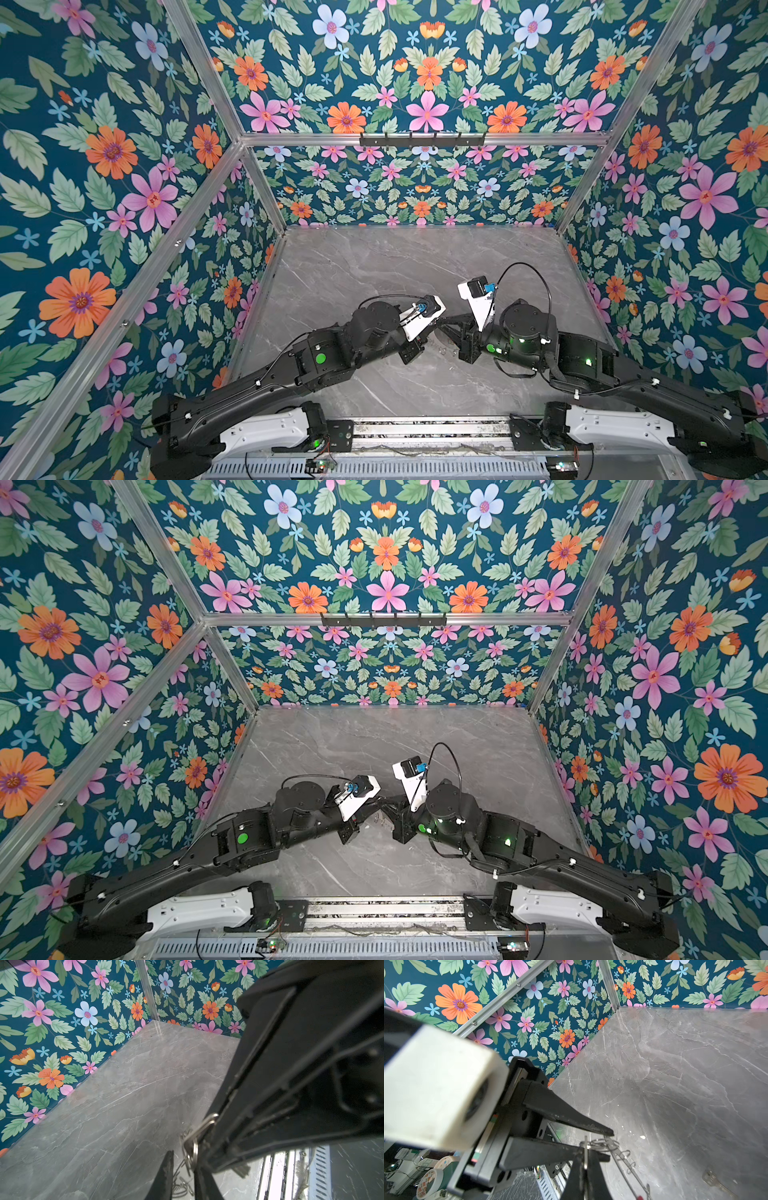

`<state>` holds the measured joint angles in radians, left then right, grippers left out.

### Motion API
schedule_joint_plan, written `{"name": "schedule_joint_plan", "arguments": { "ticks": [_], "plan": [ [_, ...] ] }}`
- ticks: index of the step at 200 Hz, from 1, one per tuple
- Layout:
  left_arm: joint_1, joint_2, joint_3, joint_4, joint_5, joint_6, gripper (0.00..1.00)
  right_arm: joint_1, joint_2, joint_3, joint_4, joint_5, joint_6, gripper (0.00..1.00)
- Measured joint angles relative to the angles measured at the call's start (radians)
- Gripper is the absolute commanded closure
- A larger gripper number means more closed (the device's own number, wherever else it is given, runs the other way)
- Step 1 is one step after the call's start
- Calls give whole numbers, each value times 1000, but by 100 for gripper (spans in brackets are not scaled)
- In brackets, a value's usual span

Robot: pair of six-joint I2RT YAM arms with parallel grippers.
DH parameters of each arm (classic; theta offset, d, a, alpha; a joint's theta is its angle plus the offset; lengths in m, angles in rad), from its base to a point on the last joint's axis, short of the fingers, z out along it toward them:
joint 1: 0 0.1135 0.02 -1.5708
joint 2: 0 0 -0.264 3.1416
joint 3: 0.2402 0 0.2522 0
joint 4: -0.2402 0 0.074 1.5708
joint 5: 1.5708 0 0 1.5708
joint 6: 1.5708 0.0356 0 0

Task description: Remove the keys from the keyring

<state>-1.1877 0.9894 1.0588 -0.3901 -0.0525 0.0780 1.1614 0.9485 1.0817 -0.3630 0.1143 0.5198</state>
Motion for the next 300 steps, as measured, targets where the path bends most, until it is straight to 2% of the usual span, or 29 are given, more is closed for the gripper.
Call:
{"name": "schedule_joint_plan", "arguments": {
  "ticks": [69, 132, 200, 267, 300],
  "plan": [
    [0, -13, 6, -6, -7, 0, 87, 2, 0, 3, 2, -7, 0, 100],
    [0, -19, 13, -8, 10, 2, 100, 2, 0, 4, 4, -3, 0, 100],
    [0, -18, 24, -9, 46, 12, 100, 2, -21, 17, -24, 34, -13, 100],
    [-2, -34, 26, 5, 102, 26, 100, -2, -8, 101, -158, 62, -79, 100],
    [-2, -25, 36, 23, 135, 27, 100, -31, 13, 181, -249, 29, -139, 100]
  ]
}}
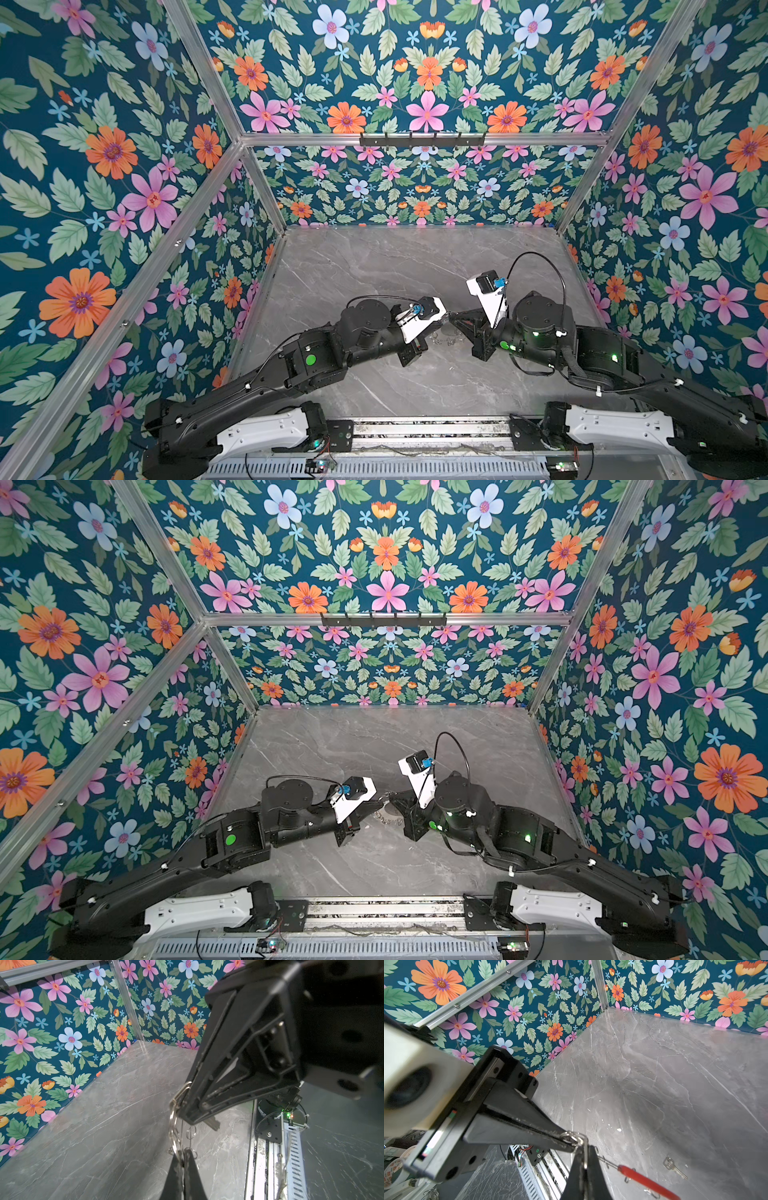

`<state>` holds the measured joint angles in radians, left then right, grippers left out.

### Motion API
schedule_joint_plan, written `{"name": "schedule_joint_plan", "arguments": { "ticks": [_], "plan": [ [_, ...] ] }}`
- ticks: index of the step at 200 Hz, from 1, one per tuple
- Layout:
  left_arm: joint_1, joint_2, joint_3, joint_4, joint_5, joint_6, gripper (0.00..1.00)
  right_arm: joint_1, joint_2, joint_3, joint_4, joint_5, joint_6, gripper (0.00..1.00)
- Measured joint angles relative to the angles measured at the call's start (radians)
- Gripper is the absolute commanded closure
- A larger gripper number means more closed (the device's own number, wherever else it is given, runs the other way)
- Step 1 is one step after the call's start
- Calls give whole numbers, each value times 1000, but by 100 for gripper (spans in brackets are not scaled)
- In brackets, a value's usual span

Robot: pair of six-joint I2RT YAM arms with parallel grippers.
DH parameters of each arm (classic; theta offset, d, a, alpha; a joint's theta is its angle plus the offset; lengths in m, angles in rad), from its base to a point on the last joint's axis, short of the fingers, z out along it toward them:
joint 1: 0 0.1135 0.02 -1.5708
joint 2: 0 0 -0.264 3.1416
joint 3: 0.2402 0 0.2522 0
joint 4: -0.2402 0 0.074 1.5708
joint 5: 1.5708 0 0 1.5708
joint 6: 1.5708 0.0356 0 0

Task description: Remove the keys from the keyring

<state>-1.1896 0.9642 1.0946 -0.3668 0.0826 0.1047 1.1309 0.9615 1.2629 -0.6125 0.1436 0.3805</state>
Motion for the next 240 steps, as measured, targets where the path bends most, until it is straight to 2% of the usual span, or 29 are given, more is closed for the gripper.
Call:
{"name": "schedule_joint_plan", "arguments": {
  "ticks": [83, 136, 148, 165, 240],
  "plan": [
    [-1, 50, 51, -53, 101, 8, 100, -108, 68, 159, -229, -209, -230, 100],
    [-4, 63, 61, -95, 129, 11, 100, -145, 91, 180, -293, -300, -328, 100],
    [-4, 59, 61, -103, 128, 11, 100, -146, 94, 180, -291, -313, -331, 85],
    [-4, 59, 68, -110, 132, 11, 100, -146, 86, 171, -275, -326, -332, 71],
    [-6, 124, 147, -203, 169, 11, 100, -146, -19, 43, -164, -324, -305, 47]
  ]
}}
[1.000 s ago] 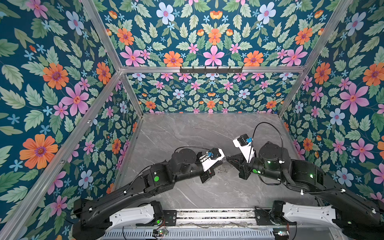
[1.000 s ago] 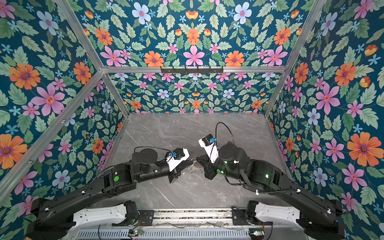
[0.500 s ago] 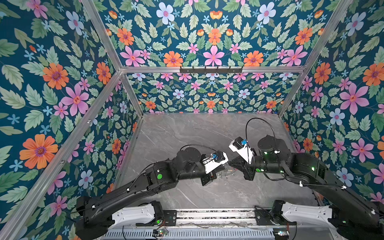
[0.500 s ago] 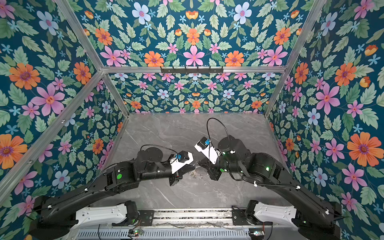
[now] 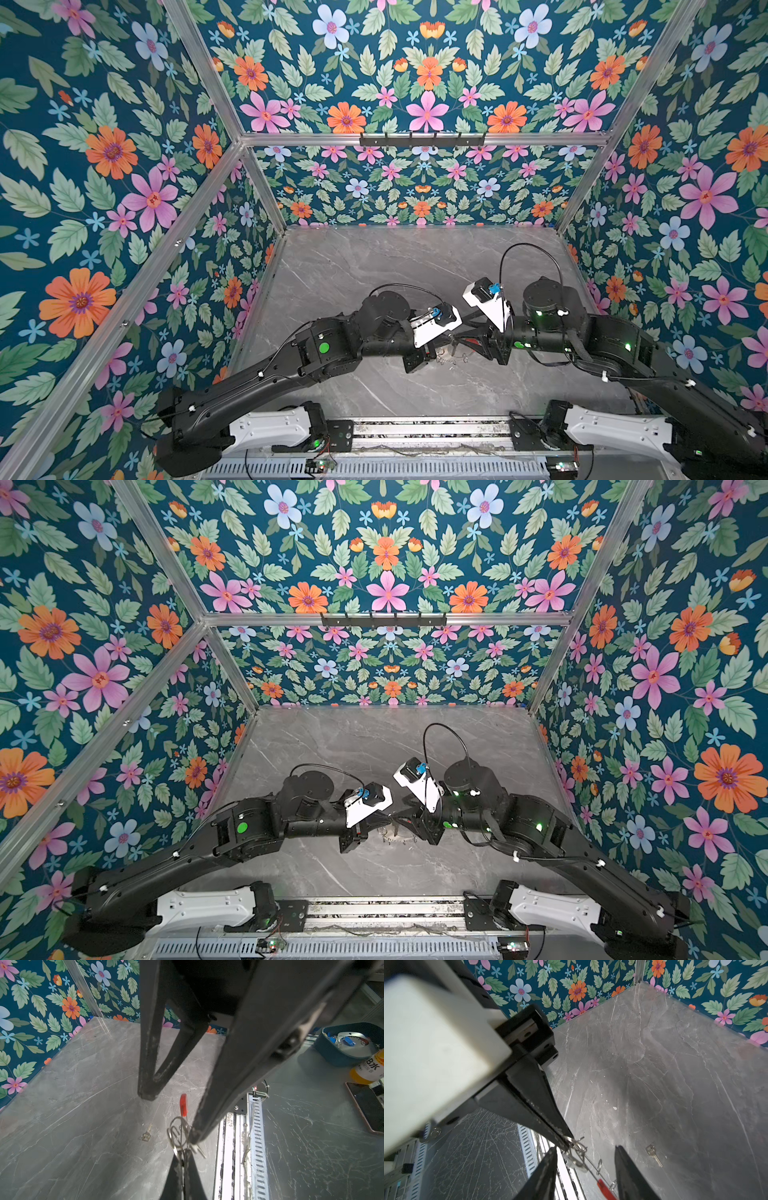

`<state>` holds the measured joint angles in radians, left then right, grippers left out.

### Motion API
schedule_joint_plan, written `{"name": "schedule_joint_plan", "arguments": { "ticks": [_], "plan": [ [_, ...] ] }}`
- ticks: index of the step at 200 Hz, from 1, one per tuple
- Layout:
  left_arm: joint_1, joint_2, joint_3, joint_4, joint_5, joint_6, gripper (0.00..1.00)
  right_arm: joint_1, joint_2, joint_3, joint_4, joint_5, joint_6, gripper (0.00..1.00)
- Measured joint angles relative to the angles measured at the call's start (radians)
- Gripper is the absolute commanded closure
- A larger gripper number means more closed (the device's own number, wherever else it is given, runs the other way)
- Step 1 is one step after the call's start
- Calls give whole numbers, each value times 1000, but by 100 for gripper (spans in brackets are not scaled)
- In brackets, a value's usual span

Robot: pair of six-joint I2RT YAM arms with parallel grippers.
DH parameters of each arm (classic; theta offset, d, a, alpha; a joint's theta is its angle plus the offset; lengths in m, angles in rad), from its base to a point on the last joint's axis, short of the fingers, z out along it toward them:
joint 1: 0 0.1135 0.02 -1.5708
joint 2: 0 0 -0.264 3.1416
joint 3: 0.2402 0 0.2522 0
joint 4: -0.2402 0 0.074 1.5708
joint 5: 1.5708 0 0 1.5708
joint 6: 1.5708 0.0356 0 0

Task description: Remove the keys from the keyring

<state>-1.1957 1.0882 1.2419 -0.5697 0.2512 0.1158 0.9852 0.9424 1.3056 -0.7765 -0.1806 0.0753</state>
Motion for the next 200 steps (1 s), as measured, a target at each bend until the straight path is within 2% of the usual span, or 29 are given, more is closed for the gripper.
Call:
{"name": "schedule_joint_plan", "arguments": {
  "ticks": [83, 118, 200],
  "plan": [
    [0, 153, 198, -196, 12, -12, 100, 0, -91, -148, 121, -25, -8, 39],
    [2, 183, 248, -295, 13, -45, 100, -2, -78, -195, 162, 10, 2, 40],
    [2, 222, 319, -398, 37, -68, 100, -1, -101, -242, 158, 70, 31, 42]
  ]
}}
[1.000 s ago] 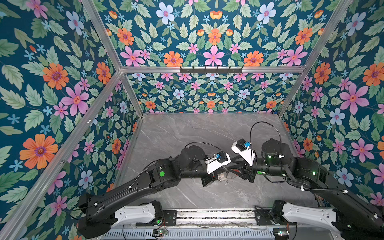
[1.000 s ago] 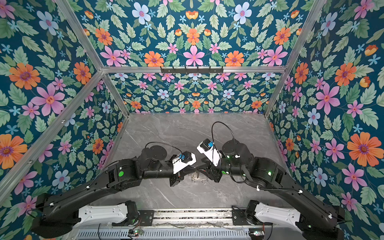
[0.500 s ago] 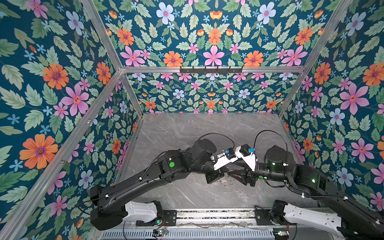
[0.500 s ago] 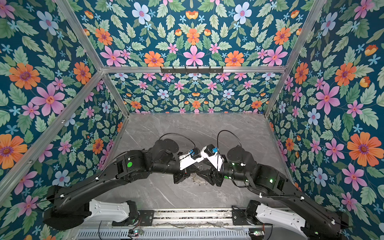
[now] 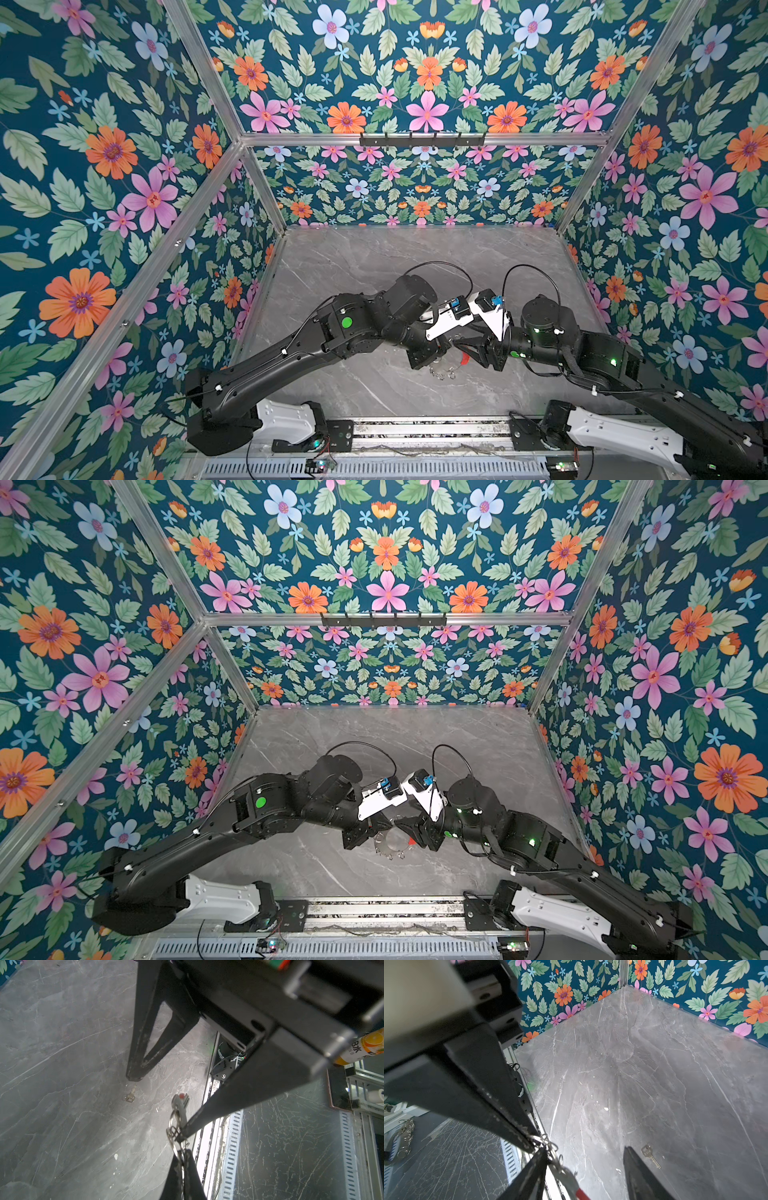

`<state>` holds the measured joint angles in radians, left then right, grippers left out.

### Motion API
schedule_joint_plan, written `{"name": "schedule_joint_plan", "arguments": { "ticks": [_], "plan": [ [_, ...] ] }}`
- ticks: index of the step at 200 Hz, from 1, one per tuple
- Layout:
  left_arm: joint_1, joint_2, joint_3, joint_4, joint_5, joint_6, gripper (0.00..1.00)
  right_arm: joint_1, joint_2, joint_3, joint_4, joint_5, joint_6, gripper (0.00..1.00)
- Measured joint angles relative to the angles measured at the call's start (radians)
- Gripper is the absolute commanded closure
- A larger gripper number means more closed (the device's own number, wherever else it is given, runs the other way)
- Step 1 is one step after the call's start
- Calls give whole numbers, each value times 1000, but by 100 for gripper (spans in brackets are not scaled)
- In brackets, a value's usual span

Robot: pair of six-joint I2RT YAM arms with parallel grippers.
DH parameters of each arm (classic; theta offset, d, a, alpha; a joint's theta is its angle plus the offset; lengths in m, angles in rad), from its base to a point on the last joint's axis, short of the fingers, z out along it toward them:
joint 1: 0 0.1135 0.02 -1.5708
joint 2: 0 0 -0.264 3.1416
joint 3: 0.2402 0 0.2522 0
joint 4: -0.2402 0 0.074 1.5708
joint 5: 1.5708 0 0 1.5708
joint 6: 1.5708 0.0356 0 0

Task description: Remove the keys from the keyring

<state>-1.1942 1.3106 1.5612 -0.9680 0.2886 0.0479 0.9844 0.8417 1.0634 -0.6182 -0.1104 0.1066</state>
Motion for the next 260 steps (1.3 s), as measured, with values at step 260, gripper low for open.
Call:
{"name": "schedule_joint_plan", "arguments": {
  "ticks": [260],
  "plan": [
    [-3, 3, 17, -30, 157, 12, 100, -35, -162, -179, 226, -375, -76, 34]
  ]
}}
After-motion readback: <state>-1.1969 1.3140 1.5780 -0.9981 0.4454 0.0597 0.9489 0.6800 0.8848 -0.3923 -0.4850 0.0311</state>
